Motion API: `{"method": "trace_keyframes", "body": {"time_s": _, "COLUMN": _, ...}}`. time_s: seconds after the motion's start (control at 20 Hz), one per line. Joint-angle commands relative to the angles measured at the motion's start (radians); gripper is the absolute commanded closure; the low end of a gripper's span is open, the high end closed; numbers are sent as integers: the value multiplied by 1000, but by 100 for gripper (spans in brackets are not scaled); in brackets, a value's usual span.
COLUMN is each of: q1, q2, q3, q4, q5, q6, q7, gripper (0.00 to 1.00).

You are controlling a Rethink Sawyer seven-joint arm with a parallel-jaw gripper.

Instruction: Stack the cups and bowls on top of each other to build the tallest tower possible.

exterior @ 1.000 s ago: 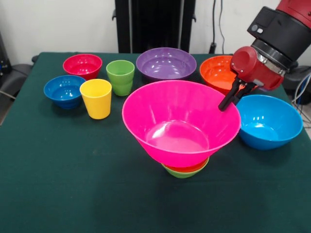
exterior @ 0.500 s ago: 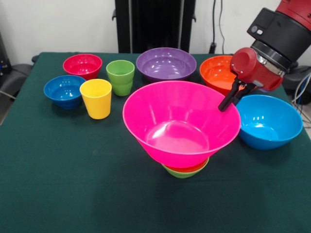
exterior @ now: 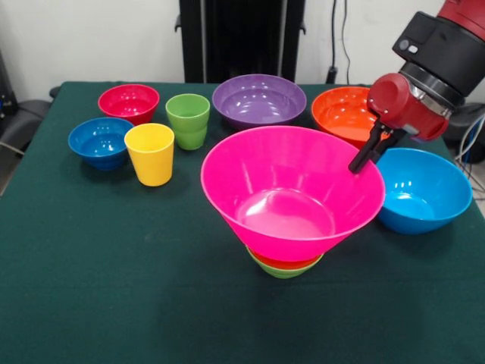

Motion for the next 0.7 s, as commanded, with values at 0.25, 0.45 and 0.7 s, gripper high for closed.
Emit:
{"method": "trace_keyframes", "body": {"time_s": 0.25, "q1": 15, "q2": 38, "q3": 62, "q4": -15, "q5": -17, "q6": 41, "q7": 117, "gripper": 100}}
{"method": "trace_keyframes", "body": {"time_s": 0.45, "q1": 15, "q2": 38, "q3": 61, "q4": -15, "q5": -18, "q6": 41, "q7": 114, "gripper": 100}}
{"method": "trace_keyframes", "body": {"time_s": 0.7, "q1": 13, "q2": 36, "q3": 62, "q4": -11, "q5": -25, "q6": 37, "q7": 101, "gripper": 100}}
